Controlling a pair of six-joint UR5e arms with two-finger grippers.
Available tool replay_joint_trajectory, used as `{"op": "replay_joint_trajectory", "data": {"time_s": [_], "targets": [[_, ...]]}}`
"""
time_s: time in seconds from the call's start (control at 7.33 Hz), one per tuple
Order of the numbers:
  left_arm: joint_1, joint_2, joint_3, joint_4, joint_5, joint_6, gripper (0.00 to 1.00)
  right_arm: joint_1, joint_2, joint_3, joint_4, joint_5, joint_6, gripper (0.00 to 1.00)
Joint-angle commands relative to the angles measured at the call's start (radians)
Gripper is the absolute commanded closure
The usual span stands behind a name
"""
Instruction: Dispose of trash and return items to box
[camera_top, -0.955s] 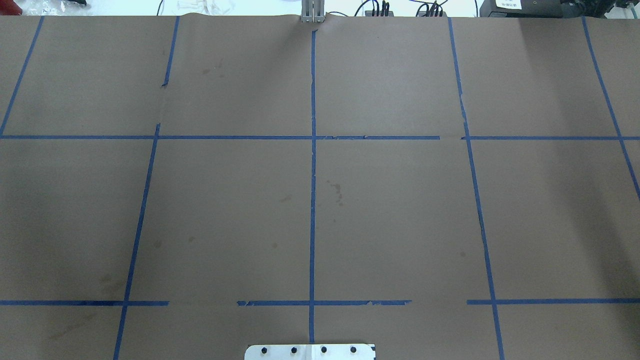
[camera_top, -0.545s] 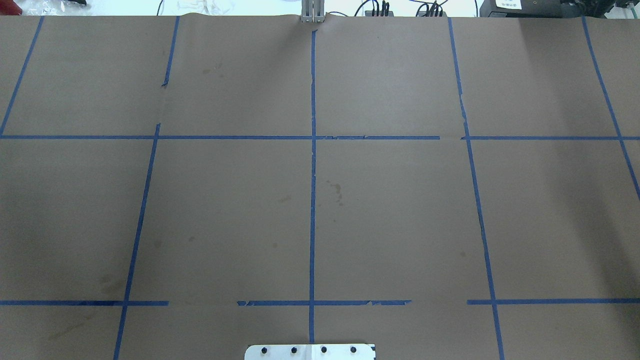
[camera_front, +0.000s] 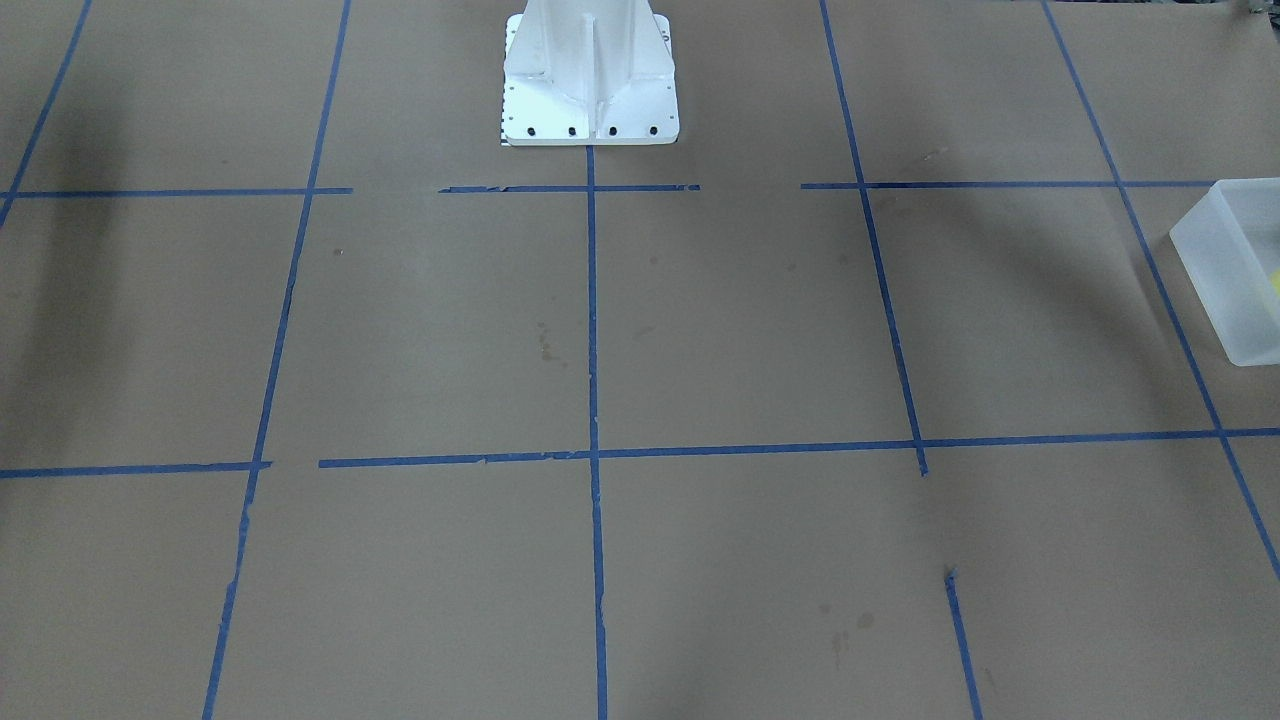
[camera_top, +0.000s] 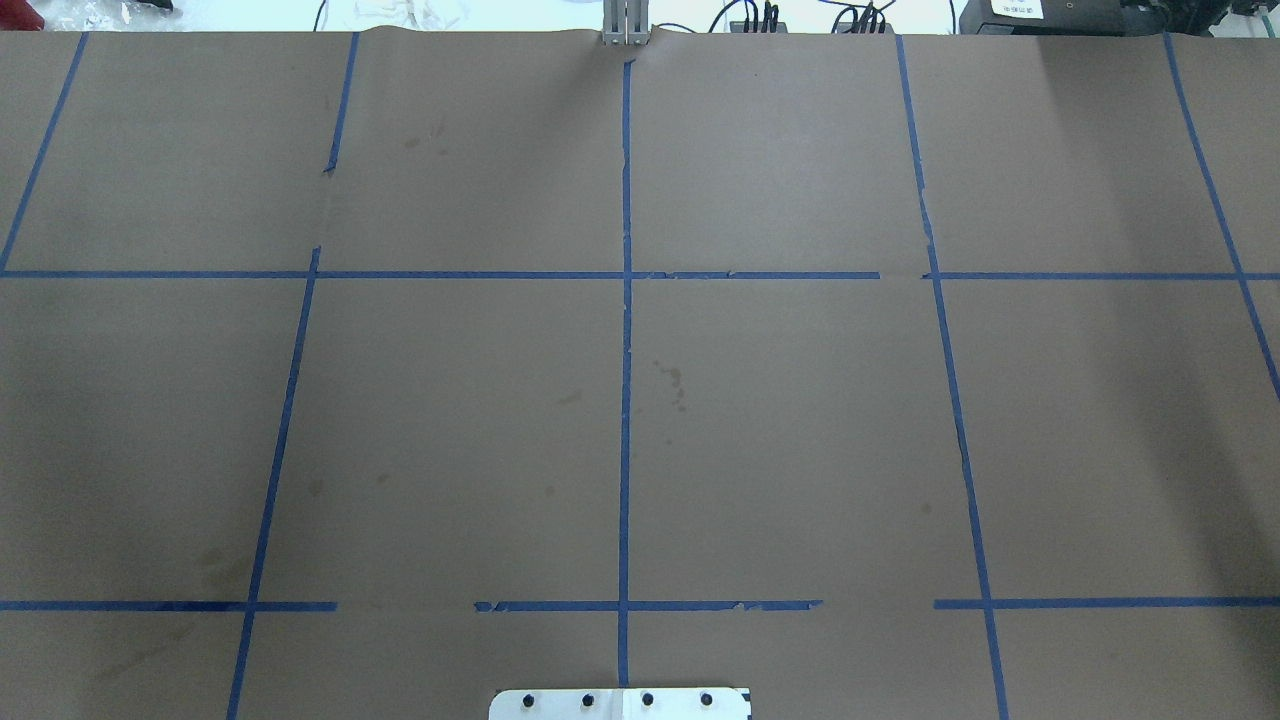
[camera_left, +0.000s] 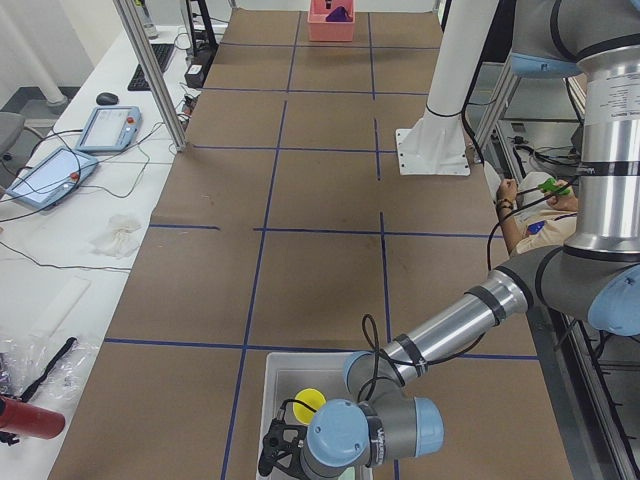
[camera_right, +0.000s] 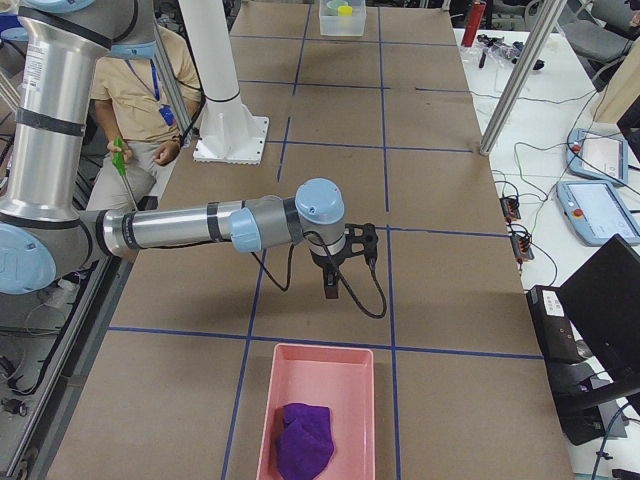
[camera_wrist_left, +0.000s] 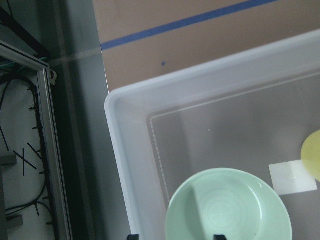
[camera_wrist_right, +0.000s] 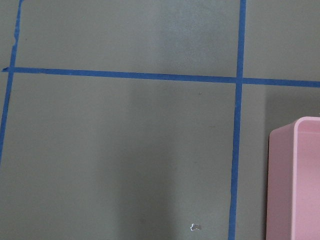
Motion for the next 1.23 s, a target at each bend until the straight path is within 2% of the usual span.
{"op": "replay_joint_trajectory", "data": {"time_s": [0.0, 0.14, 0.41, 0.68, 0.95, 1.09], "targets": [[0.003, 0.035, -0.274, 0.133, -0.03, -0.181, 0.01, 0.004, -0.006, 0.012, -0.002, -0.069, -0.003, 0.0], [0.029, 0.026, -0.375, 0.222, -0.088, -0.193, 0.01, 0.009, -0.009, 0.017, -0.006, -0.093, -0.006, 0.0], [0.228, 0.023, -0.622, 0.344, -0.105, -0.411, 0.01, 0.032, -0.017, 0.015, -0.012, -0.092, -0.014, 0.0], [0.407, 0.011, -0.683, 0.34, -0.105, -0.574, 0.01, 0.032, -0.015, 0.012, -0.012, -0.092, -0.014, 0.0], [0.506, 0.021, -0.714, 0.372, -0.119, -0.605, 0.01, 0.032, -0.018, -0.012, -0.012, -0.09, -0.015, 0.0], [0.508, 0.041, -0.717, 0.375, -0.12, -0.599, 0.01, 0.032, -0.021, -0.021, -0.012, -0.079, -0.015, 0.0]]}}
